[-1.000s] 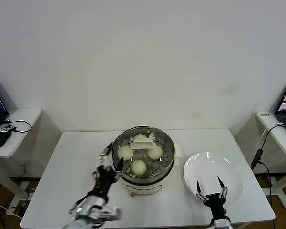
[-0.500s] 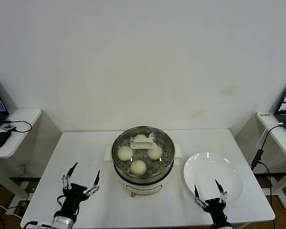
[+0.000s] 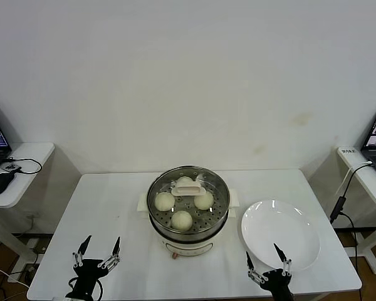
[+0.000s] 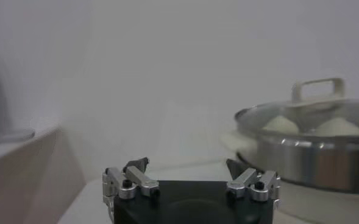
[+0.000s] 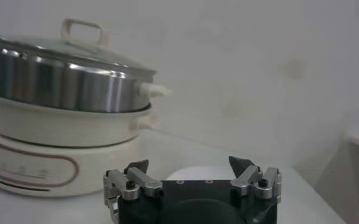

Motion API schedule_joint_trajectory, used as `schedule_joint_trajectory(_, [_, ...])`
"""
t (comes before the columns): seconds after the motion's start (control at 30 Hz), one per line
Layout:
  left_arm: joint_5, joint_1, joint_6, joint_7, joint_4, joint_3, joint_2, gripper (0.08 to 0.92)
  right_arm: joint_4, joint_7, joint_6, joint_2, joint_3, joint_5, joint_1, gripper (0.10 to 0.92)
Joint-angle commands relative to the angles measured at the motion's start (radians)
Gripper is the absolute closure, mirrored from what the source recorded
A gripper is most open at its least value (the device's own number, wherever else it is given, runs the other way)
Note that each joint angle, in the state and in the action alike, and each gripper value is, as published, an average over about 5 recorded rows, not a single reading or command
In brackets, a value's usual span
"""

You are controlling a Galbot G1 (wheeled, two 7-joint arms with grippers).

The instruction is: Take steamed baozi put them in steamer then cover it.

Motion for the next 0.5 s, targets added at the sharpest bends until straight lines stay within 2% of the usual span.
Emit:
schedule_joint_trajectory(0.03, [-0.099,0.02,-0.015,-0.007,0.039,-0.008,-0.012,0.177,0.067,-0.005,-0.06,-0.021,-0.029,0.081,-0.045,0.203])
schedule_joint_trajectory(0.5, [-0.083,0.022,-0.012,0.002,0.055,-0.022,-0.008,0.177,0.076,0.0,-0.095,-0.029,-0.049,0.082,-0.051,0.203])
